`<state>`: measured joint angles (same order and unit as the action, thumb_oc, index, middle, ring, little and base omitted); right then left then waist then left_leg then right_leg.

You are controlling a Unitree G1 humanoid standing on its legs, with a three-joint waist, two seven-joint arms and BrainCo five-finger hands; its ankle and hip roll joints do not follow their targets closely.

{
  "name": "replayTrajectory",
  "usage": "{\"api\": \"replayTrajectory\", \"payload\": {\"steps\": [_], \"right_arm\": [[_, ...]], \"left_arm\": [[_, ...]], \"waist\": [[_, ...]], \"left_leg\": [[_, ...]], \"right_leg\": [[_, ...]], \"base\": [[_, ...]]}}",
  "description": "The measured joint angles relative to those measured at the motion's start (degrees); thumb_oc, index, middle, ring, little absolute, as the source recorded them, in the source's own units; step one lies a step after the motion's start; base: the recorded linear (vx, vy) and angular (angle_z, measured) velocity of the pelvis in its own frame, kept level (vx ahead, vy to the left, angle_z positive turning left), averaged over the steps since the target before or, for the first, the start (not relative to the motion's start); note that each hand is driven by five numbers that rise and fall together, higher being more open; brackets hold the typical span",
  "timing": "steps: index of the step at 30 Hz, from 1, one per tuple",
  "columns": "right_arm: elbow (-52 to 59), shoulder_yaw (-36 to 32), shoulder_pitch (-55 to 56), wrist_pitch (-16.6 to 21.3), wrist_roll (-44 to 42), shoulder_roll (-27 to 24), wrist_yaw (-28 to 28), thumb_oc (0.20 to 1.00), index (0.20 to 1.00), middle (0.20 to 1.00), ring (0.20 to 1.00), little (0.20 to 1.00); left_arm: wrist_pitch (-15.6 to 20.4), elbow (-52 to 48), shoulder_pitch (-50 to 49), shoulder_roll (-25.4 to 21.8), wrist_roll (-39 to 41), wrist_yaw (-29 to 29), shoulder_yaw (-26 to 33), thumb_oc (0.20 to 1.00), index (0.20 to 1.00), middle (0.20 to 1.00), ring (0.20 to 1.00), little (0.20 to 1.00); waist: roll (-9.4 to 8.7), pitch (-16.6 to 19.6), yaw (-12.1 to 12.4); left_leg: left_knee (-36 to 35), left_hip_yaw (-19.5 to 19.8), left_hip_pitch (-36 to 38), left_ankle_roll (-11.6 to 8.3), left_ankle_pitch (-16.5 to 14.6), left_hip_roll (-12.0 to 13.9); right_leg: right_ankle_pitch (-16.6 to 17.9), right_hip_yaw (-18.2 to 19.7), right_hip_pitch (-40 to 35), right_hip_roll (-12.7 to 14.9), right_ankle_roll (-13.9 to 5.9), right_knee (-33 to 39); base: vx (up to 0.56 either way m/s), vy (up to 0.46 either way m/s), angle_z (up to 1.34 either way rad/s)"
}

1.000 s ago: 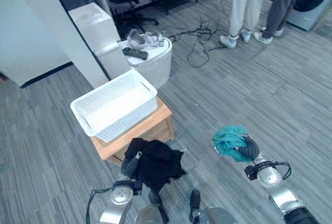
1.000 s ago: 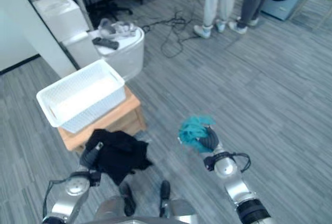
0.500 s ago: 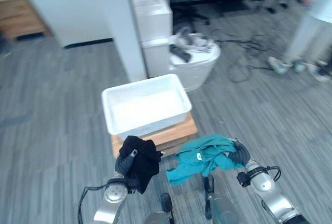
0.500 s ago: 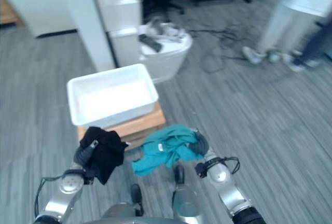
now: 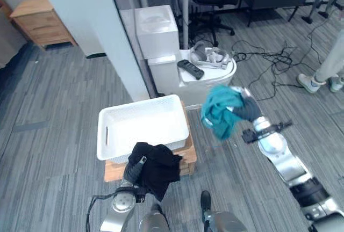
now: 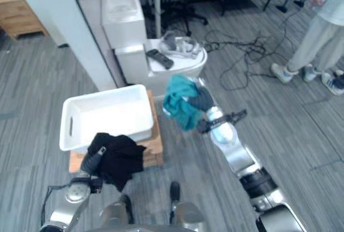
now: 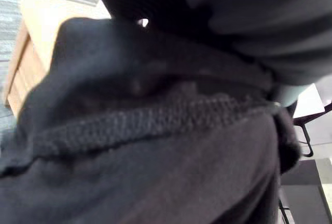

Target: Tidy up the quilt and then pick up the clothes from the bed and put them into the laundry hamper.

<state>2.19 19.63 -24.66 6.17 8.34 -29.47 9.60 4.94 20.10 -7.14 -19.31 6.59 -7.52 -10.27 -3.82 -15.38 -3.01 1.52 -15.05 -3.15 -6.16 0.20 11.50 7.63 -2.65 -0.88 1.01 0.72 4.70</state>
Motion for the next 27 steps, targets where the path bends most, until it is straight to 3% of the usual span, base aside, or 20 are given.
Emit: {"api": "replayTrajectory", "payload": {"steps": [2, 4, 5, 6, 7, 9, 11, 13, 17, 20, 24, 27], "right_arm": [[0.0, 0.1, -1.8, 0.1, 0.6, -0.9, 0.2, 0.2, 0.2, 0.2, 0.2, 0.2], [0.0, 1.1, -3.6, -0.3, 0.8, -1.8, 0.3, 0.2, 0.2, 0.2, 0.2, 0.2], [0.2, 1.8, -5.2, -0.3, 2.1, -3.0, 0.2, 0.2, 0.2, 0.2, 0.2, 0.2], [0.3, 1.9, -6.1, -0.2, 3.0, -3.8, 0.4, 0.2, 0.2, 0.2, 0.2, 0.2], [0.2, 2.4, -7.4, -0.4, 3.0, -3.6, 0.4, 0.2, 0.2, 0.2, 0.2, 0.2], [-0.4, 5.5, -11.4, -0.5, 3.0, -3.0, 0.2, 0.2, 0.2, 0.2, 0.2, 0.2], [-1.2, 6.8, -14.2, -0.5, 4.3, -1.8, 0.2, 0.2, 0.2, 0.2, 0.2, 0.2], [-1.5, 8.0, -15.9, -0.5, 5.3, -1.1, 0.1, 0.2, 0.2, 0.2, 0.2, 0.2], [-9.7, 10.3, -23.2, -0.5, 7.4, 7.6, 0.5, 0.2, 0.2, 0.2, 0.2, 0.2], [-12.4, 10.9, -23.2, -1.4, 7.6, 8.4, 0.4, 0.2, 0.2, 0.2, 0.2, 0.2], [-23.3, 12.2, -23.2, -2.6, 7.6, 10.3, 1.5, 0.2, 0.2, 0.2, 0.2, 0.2], [-26.7, 12.8, -22.2, -3.6, 7.6, 10.0, 1.5, 0.2, 0.2, 0.2, 0.2, 0.2]], "left_arm": [[0.0, -0.1, 0.4, 0.2, 0.0, 0.2, 0.0, 0.2, 0.2, 0.2, 0.2, 0.2], [0.0, 0.0, 0.2, 0.3, 0.1, 0.2, 0.0, 0.2, 0.2, 0.2, 0.2, 0.2], [-0.1, 0.0, -0.6, 0.8, 0.1, 0.4, -0.1, 0.2, 0.2, 0.2, 0.2, 0.2], [0.0, -0.1, -1.0, 1.1, 0.1, 0.6, -0.1, 0.2, 0.2, 0.2, 0.2, 0.2], [0.0, -0.1, -1.1, 1.1, 0.1, 0.6, 0.0, 0.2, 0.2, 0.2, 0.2, 0.2], [0.0, -0.2, -1.6, 0.2, 0.1, 0.8, 0.0, 0.2, 0.2, 0.2, 0.2, 0.2], [0.0, -0.7, -1.5, -0.9, 0.1, 0.8, -0.1, 0.2, 0.2, 0.2, 0.2, 0.2], [0.0, -0.7, -1.6, -1.9, 0.1, 0.8, 0.0, 0.2, 0.2, 0.2, 0.2, 0.2], [0.0, -0.7, -1.0, -5.6, 1.4, 0.5, 0.6, 0.2, 0.2, 0.2, 0.2, 0.2], [0.0, -1.5, -0.2, -7.0, 2.3, 0.7, 1.1, 0.2, 0.2, 0.2, 0.2, 0.2], [0.4, -6.8, -1.5, -8.2, 6.5, 2.4, 1.3, 0.2, 0.2, 0.2, 0.2, 0.2], [1.8, -9.9, -2.0, -8.3, 9.5, 4.2, 1.3, 0.2, 0.2, 0.2, 0.2, 0.2]], "waist": [[0.46, 0.0, 0.1], [1.47, 0.0, 0.2], [2.88, 0.4, 0.0], [3.56, 0.8, -0.1], [2.97, 1.0, 0.6], [1.72, 1.8, 1.9], [0.98, 2.2, 2.9], [0.54, 2.5, 4.0], [-0.59, 2.3, 6.3], [-2.28, 1.7, 7.8], [-0.61, 0.1, 8.8], [3.2, -2.6, 9.5]], "left_leg": [[-5.9, -0.2, 1.1, 0.27, 4.0, 0.4], [-6.6, -0.1, 2.2, 1.01, 5.2, 0.9], [-6.6, -0.1, 3.6, 1.07, 5.4, 1.0], [-6.6, 0.1, 3.5, 1.07, 7.4, 1.0], [-6.6, -0.2, 3.6, 1.13, 8.5, 0.0], [-6.5, -0.1, 3.4, 2.62, 7.8, -2.7], [-6.2, 0.1, 3.1, 3.42, 8.0, -4.2], [-6.2, 0.0, 3.1, 3.9, 7.6, -4.9], [-6.2, -1.6, 1.4, 4.86, 6.9, -4.9], [-6.2, -0.8, -0.2, 5.25, 7.3, -6.5], [-6.5, 0.1, -3.8, 4.94, 8.2, -6.4], [-6.6, 0.2, -6.2, 5.31, 8.4, -6.6]], "right_leg": [[-0.5, -0.8, -1.2, -0.9, 0.26, 0.0], [-1.2, -1.1, -2.7, -1.7, -0.08, 0.0], [-2.2, -1.5, -3.8, -2.2, -0.59, 0.3], [-2.4, -2.0, -4.2, -2.3, -0.98, 0.3], [-2.9, -2.1, -4.5, -1.1, -1.79, 0.3], [-3.0, -2.2, -4.4, 1.5, -3.08, 0.0], [-3.0, -3.2, -4.5, 3.0, -3.21, 0.0], [-2.6, -3.3, -4.4, 3.6, -3.68, 0.0], [-3.4, -3.9, 1.0, 4.2, -5.54, -5.8], [-3.4, -4.6, 0.1, 5.5, -5.68, -1.6], [-2.4, -5.8, 2.4, 5.3, -6.63, 0.2], [-2.1, -6.2, 4.6, 5.7, -6.85, 0.2]], "base": [[0.15, 0.191, 0.02], [0.19, 0.214, 0.03], [0.14, 0.159, 0.1], [0.13, 0.172, 0.16], [0.11, 0.156, 0.21], [0.1, 0.161, 0.14], [0.04, 0.131, 0.2], [-0.03, 0.073, 0.05], [-0.04, 0.023, -0.18], [-0.03, -0.011, 0.19], [-0.08, 0.0, 0.13], [-0.06, 0.021, 0.02]]}}
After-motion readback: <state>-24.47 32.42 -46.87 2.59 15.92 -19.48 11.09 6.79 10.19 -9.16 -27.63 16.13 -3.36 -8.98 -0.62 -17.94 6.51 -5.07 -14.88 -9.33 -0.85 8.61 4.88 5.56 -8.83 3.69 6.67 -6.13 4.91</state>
